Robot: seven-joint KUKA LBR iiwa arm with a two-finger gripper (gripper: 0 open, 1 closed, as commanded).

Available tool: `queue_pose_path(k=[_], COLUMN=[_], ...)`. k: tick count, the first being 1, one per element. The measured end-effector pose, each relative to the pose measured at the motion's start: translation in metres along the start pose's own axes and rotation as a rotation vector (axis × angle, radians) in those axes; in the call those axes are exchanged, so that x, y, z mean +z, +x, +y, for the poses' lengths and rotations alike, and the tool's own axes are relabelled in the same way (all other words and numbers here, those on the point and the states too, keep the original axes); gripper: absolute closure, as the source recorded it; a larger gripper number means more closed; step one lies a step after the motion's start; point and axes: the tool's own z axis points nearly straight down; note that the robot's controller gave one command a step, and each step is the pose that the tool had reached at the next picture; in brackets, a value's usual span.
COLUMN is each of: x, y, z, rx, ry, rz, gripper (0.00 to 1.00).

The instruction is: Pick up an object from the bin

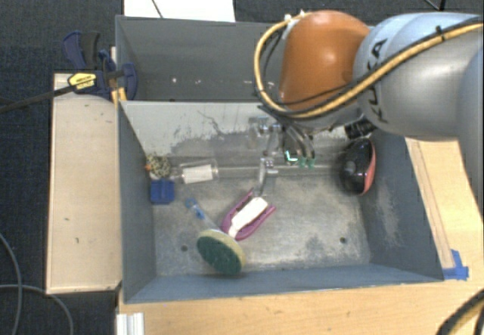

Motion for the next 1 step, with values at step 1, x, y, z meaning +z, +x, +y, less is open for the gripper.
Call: queue_pose_path(k=[1], x=[0.1196], y=[0.0248], z=[-0.0084], rx=[-0.510], ry=[0.001], rz=[-0.001], gripper=[0.00])
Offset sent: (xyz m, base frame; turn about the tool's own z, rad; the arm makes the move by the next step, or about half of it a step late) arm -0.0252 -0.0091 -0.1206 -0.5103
